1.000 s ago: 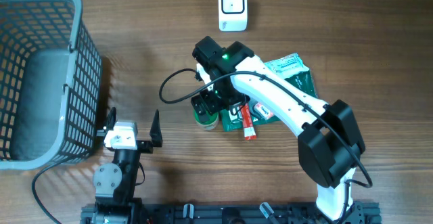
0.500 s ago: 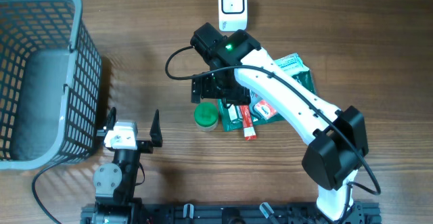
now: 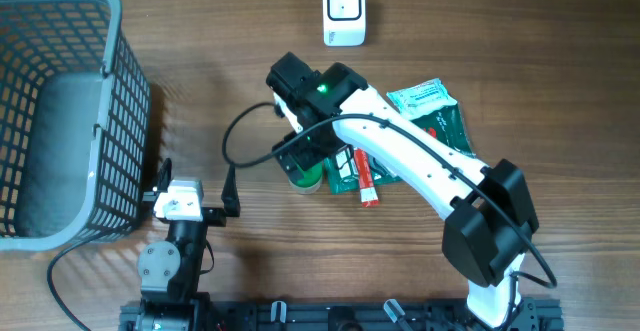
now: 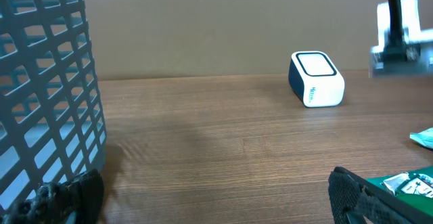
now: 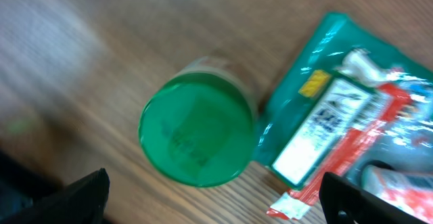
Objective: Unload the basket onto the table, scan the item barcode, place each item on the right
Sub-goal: 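Lower the right gripper around the green-lidded jar and close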
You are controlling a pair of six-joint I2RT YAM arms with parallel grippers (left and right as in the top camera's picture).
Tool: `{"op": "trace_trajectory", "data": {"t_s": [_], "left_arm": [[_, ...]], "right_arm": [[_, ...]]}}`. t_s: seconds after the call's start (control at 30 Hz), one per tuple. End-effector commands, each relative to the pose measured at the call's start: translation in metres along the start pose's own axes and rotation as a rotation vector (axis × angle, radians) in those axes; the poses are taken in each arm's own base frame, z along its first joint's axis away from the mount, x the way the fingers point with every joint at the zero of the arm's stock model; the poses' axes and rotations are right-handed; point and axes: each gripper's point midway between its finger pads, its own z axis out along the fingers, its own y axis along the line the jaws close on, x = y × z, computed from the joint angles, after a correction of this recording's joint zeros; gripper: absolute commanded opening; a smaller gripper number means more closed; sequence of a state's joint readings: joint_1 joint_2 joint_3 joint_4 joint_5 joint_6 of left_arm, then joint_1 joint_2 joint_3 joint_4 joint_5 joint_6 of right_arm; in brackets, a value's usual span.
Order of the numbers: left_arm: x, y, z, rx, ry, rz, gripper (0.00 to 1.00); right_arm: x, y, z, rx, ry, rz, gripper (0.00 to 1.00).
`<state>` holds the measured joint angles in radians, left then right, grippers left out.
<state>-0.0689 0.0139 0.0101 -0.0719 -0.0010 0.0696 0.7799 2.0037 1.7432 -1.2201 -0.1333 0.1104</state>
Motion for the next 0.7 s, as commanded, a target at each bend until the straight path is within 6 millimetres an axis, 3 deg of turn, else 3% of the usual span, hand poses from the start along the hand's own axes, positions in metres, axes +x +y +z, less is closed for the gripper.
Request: {"op": "trace_trajectory", "data": {"t_s": [0.0, 0.23, 0.37, 0.5, 0.57, 0.6, 0.67], "left_arm": [[0.001, -0.002, 0.000, 0.012, -0.002, -0.006, 1.00], [0.001, -0.002, 0.000, 0.012, -0.002, -0.006, 1.00], [0.001, -0.002, 0.000, 0.012, -0.002, -0.006, 1.00], [0.001, -0.002, 0.000, 0.012, -0.002, -0.006, 1.00], [0.001, -0.002, 0.000, 0.012, -0.002, -0.006, 1.00], [0.001, -0.002, 0.000, 0.012, -0.002, -0.006, 1.00], [0.001, -0.002, 0.000, 0.012, -0.002, -0.006, 1.00]], "right_arm": [[0.007, 0.015, 0.012, -0.092, 0.020, -0.140, 1.00], [-0.009, 0.021, 0.014, -0.097, -0.046, -0.175, 1.00], [-0.007, 0.024, 0.027, -0.095, -0.015, -0.180, 1.00], [-0.007, 0.001, 0.051, 0.052, 0.026, -0.085, 1.00], [-0.007, 0.000, 0.055, 0.056, 0.034, -0.082, 0.98], [-0.011, -0.002, 0.055, 0.068, 0.016, -0.048, 0.87], [-0.012, -0.006, 0.055, 0.093, 0.008, 0.008, 0.78]]}}
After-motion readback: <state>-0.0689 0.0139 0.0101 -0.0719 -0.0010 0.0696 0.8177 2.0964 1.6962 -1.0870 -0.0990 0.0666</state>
